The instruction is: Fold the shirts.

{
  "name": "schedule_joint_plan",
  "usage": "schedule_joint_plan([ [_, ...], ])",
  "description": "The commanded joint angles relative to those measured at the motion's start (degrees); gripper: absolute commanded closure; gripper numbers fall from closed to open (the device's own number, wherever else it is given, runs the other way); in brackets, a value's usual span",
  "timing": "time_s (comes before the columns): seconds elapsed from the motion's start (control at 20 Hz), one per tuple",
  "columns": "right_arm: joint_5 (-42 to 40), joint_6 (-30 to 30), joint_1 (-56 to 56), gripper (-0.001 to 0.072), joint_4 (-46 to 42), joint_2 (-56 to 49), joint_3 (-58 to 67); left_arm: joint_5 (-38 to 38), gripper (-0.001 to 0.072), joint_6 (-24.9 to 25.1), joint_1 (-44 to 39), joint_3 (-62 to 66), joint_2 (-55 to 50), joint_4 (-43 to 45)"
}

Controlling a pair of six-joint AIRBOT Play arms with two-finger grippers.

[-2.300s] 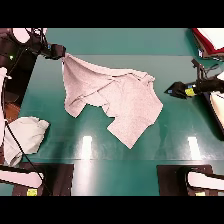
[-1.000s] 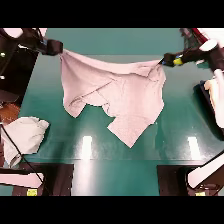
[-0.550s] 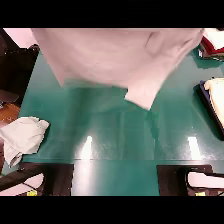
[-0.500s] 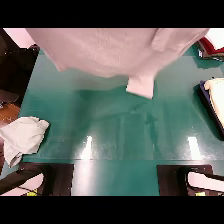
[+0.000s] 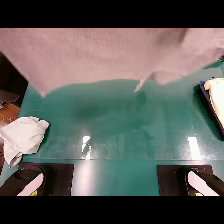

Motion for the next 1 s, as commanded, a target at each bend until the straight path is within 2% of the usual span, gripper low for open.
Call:
schedule_joint_plan([
  [0.0,7.4,0.1,-0.1,0.0699,-0.1,4.7,0.0,-5.4,0.068,-0.3,0.0,0.5,2.4,-14.7],
  [0.1,12.2,1.5,-0.1,0.0701,0.0,4.7,0.0,-7.7,0.068,-0.7,0.0,0.5,2.4,-19.7],
  [0.15,14.8,2.8,-0.1,0.0701,0.0,3.9,0.0,-9.0,0.0681,-1.7,0.0,0.1,2.1,-18.7],
  [0.35,25.8,8.2,0.0,0.0701,0.1,-6.4,0.0,-12.6,0.0681,-6.4,0.0,-12.4,0.4,-0.9],
  [0.55,31.4,11.0,0.0,0.0701,0.2,-23.1,0.0,-11.5,0.068,-4.8,0.0,-28.9,-10.3,1.6],
  [0.75,28.7,11.1,0.1,0.0701,0.1,-38.2,0.0,0.2,0.068,-0.5,0.0,-31.4,-26.2,1.9],
  [0.95,16.8,10.0,0.1,0.0701,0.1,-46.8,0.0,17.9,0.068,0.3,0.0,-31.4,-35.0,2.0],
])
